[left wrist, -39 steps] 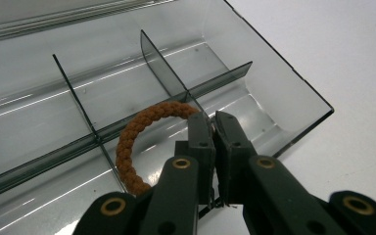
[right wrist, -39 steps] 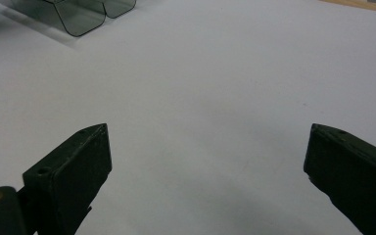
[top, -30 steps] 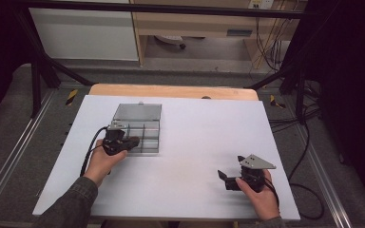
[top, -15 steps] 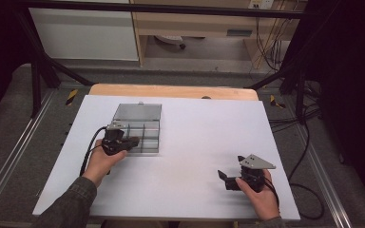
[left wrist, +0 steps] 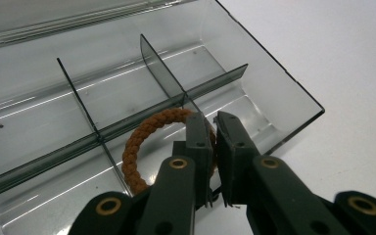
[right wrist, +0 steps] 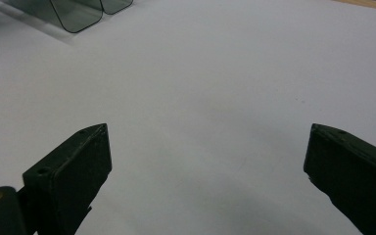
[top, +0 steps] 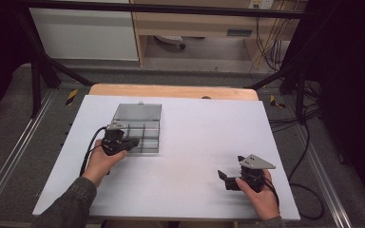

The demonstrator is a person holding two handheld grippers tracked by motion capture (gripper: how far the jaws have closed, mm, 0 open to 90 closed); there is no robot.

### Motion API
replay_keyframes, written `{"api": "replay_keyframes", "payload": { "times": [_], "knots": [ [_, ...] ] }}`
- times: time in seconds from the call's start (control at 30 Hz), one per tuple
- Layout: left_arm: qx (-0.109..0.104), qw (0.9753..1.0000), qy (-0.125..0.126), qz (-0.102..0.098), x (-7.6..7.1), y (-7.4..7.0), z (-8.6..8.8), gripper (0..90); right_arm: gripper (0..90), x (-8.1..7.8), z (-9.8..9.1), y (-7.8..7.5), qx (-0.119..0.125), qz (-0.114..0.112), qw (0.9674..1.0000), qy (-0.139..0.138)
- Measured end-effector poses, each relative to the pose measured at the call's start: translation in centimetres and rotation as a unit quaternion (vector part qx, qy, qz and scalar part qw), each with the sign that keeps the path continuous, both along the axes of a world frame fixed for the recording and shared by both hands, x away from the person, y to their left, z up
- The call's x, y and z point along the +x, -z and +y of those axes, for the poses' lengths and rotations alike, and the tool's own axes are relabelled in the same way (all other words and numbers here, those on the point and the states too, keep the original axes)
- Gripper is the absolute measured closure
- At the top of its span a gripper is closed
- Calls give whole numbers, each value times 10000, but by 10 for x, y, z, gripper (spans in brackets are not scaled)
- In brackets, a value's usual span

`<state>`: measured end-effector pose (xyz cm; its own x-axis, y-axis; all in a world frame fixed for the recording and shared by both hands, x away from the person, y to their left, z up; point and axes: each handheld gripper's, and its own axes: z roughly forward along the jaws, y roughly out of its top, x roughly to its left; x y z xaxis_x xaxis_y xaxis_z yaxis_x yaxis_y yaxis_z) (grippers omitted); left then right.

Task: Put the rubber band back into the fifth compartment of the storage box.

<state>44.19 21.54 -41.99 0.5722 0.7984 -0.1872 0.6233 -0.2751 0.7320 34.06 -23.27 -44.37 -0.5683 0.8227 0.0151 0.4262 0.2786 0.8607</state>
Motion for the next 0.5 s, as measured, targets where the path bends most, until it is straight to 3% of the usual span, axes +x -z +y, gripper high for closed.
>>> {"api": "replay_keyframes", "payload": {
  "times": [0.5],
  "knots": [
    [-56, 10000, -36, -44, 0, -1, -1, 814, 41, 0, 0, 0, 6, 12, 10000, -6]
  ]
}}
